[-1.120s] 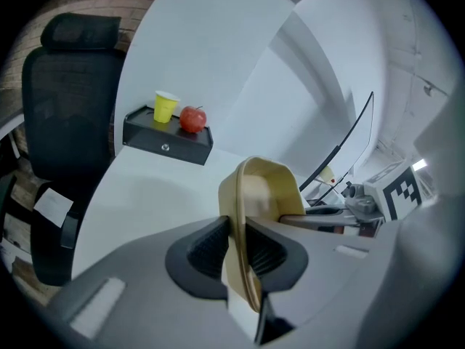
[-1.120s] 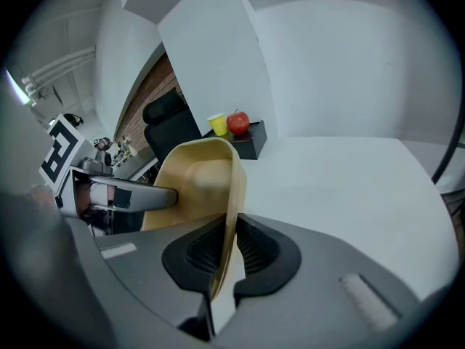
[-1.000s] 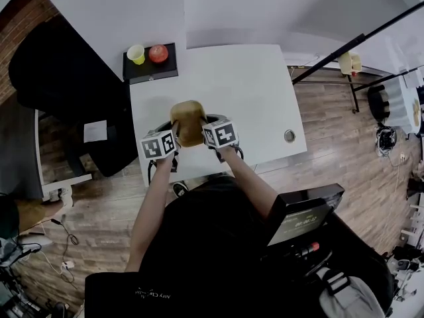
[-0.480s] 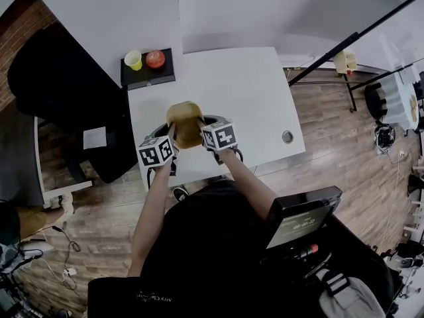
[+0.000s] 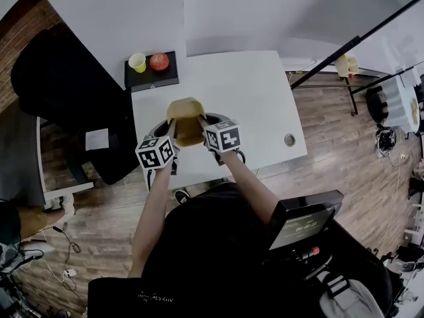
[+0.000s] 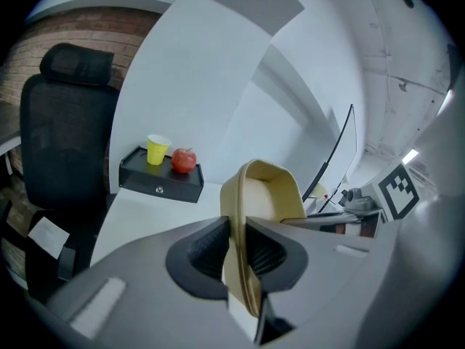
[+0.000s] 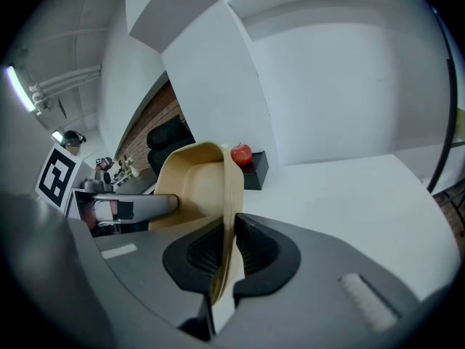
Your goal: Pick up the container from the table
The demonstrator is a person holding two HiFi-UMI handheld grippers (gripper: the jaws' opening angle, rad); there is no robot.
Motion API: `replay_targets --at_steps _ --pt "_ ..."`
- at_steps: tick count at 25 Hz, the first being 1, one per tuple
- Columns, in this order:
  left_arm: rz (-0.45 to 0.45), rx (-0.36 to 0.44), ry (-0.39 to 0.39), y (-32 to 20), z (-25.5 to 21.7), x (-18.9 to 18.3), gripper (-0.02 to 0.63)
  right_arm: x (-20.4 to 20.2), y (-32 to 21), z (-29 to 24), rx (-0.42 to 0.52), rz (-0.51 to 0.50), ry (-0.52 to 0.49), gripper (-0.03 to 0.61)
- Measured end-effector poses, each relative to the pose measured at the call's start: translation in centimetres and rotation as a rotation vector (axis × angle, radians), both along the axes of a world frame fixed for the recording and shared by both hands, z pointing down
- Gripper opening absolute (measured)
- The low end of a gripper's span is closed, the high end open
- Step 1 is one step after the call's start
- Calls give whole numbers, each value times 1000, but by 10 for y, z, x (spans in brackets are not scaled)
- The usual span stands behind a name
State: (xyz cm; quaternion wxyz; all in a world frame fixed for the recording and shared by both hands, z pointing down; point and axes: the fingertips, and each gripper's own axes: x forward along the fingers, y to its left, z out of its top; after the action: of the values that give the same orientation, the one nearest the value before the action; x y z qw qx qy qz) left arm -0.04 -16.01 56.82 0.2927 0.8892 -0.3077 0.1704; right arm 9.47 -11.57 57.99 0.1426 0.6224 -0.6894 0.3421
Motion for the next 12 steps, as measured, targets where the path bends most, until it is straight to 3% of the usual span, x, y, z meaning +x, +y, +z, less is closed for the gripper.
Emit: replay_targets --at_steps 12 --pt "1 123 43 -19 -45 6 44 6 -19 -42 117 14 -11 31"
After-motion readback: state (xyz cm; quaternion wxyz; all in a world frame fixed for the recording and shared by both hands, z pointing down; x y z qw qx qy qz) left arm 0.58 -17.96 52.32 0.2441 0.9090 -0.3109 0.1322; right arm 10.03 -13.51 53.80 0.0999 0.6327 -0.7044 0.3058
